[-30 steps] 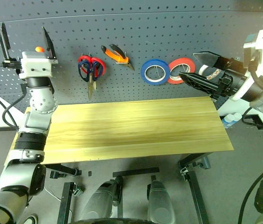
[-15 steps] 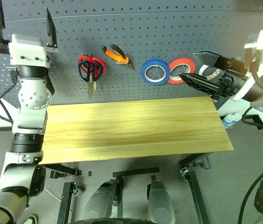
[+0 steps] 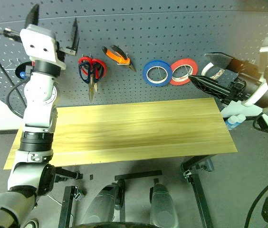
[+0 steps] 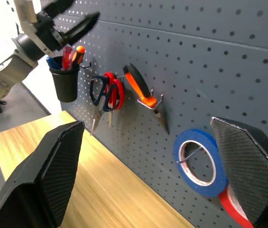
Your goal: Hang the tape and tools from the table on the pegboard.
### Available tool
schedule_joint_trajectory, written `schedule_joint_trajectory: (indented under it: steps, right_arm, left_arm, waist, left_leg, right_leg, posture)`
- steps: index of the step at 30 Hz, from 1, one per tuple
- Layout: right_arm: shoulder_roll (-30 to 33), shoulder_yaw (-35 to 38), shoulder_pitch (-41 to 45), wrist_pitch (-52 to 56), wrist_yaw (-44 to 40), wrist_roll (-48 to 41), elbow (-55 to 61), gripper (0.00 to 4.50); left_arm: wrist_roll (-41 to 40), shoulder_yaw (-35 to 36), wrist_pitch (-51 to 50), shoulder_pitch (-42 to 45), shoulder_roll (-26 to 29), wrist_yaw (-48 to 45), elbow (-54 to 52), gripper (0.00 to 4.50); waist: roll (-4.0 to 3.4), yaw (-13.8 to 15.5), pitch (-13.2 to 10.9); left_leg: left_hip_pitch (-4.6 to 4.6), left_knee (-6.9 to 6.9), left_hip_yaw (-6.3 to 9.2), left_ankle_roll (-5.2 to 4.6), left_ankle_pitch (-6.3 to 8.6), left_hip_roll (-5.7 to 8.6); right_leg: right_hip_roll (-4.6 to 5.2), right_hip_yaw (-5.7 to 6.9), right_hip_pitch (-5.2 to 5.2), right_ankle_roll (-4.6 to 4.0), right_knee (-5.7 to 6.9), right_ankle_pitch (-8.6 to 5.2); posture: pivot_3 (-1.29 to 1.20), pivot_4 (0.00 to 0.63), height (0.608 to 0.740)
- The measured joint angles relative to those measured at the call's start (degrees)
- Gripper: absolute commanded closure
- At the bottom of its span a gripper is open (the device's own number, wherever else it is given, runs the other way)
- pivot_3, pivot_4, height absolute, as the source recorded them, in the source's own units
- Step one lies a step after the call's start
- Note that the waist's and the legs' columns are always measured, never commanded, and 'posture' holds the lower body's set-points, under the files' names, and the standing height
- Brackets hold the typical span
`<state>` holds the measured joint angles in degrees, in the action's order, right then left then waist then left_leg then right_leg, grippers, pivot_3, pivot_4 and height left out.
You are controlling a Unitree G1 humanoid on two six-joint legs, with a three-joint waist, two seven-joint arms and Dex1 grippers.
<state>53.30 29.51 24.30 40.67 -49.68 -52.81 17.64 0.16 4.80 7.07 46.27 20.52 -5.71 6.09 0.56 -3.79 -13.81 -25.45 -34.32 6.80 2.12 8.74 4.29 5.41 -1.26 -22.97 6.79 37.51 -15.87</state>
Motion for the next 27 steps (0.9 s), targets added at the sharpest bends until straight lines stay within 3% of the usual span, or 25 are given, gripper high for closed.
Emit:
schedule_joint_trajectory:
  steps: [14, 27]
  right_arm:
    - [0.1, 4.5, -4.8, 0.2, 3.1, -2.9, 5.1, 0.0]
    - [-0.4, 7.9, -14.6, 1.4, 5.7, -6.9, 10.6, 0.0]
  left_arm:
    - [-15.1, -2.3, -19.9, 1.4, -1.5, -17.1, -8.5, 0.03]
    - [-22.6, -6.4, -39.4, -10.3, 3.9, -26.9, -18.8, 0.03]
  waist:
    - [0.0, -4.0, 0.0]
    - [0.0, -5.3, 0.0]
  left_leg:
    - [0.03, -0.02, -0.06, -0.04, 0.02, -0.11]
    - [0.11, -0.05, -0.09, -0.09, 0.05, -0.23]
  right_leg:
    - [-0.1, -0.03, 0.02, 0.0, 0.02, 0.0]
    - [-0.22, -0.14, 0.04, -0.02, 0.1, -0.02]
  posture:
    - [-0.33, 0.18, 0.738]
    - [-0.34, 0.192, 0.738]
